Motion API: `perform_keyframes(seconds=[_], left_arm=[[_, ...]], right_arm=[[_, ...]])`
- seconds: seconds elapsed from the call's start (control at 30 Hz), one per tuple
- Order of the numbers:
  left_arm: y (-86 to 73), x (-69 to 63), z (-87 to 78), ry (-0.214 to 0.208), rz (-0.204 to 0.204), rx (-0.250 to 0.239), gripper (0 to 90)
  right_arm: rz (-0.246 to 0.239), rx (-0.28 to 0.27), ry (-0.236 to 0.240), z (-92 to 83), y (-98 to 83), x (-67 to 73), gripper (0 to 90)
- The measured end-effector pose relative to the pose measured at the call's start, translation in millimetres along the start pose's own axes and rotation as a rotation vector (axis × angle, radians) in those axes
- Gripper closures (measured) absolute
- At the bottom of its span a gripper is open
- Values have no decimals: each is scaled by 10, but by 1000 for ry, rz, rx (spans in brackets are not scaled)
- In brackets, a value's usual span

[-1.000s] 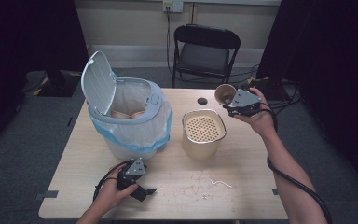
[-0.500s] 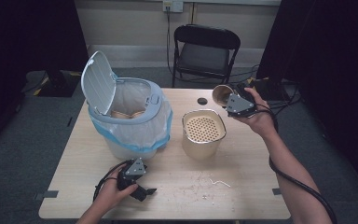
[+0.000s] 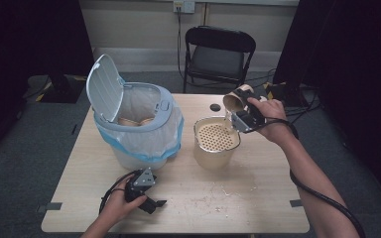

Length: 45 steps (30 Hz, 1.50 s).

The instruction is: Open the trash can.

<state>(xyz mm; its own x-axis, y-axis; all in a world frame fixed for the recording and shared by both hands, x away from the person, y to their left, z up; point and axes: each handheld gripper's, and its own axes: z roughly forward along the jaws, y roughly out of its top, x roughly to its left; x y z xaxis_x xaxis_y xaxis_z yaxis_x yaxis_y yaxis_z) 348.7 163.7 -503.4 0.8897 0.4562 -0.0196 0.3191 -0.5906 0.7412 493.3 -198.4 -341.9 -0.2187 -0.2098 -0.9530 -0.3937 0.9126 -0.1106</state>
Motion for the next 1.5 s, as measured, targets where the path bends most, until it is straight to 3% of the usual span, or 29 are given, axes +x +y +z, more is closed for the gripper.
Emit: perform_keyframes(seconds=[0.03, 0.1, 0.13, 0.2, 0.27, 0.37, 0.43, 0.53, 0.57, 0.6, 0.63, 0.67, 0.7, 0.77, 0.8, 0.87, 0.93, 1.0, 1.17, 1.5], left_arm=[[0, 1, 0, -2, 0, -1, 56], [0, 2, 0, -3, 0, -1, 56], [0, 2, -2, -2, 2, 1, 56], [0, 1, 0, -3, 0, -1, 55], [0, 2, 0, -2, 1, 0, 55], [0, 2, 0, -3, 1, -1, 55], [0, 2, 0, -3, 1, 0, 54], [0, 2, -1, -2, 2, 0, 55], [0, 2, 0, -3, 1, 0, 55], [0, 2, 0, -3, 1, 0, 54], [0, 1, 0, -1, 1, 0, 55], [0, 2, -3, -3, 1, 4, 55], [0, 2, -2, -4, 2, 3, 55], [1, 0, -1, -2, 2, 6, 54], [2, 2, -1, -4, 6, 8, 49], [16, 10, -15, -13, 28, 43, 32], [15, 7, -8, -19, 26, 38, 23], [16, 9, -9, -18, 31, 42, 22], [17, 8, -11, -18, 29, 43, 22], [17, 8, -11, -18, 30, 43, 22]], right_arm=[[-21, -10, -9, -10, 26, 1, 317], [-152, 43, -77, -57, 109, 27, 318], [-179, 30, -96, -70, 134, 34, 318], [-273, 73, -158, -85, 177, 67, 318], [-385, 80, -232, -117, 242, 67, 318], [-401, 69, -265, -144, 298, 60, 317], [-465, 90, -293, -148, 325, 68, 315], [-417, 73, -236, -123, 348, 77, 311], [-350, 58, -184, -117, 341, 64, 311], [-270, 37, -157, -115, 322, 64, 311], [-222, 45, -135, -111, 300, 59, 310], [-142, 41, -105, -115, 272, 51, 310], [-28, 15, -42, -108, 231, 29, 310], [97, -7, -2, -113, 157, 22, 309], [199, -23, 42, -116, 108, 11, 308], [321, -40, 82, -119, 36, 6, 307], [435, -57, 105, -121, -41, 7, 305], [608, -86, 155, -124, -136, 18, 303], [803, -138, 205, -127, -273, 77, 302], [1086, -220, 293, -110, -379, 79, 301]])
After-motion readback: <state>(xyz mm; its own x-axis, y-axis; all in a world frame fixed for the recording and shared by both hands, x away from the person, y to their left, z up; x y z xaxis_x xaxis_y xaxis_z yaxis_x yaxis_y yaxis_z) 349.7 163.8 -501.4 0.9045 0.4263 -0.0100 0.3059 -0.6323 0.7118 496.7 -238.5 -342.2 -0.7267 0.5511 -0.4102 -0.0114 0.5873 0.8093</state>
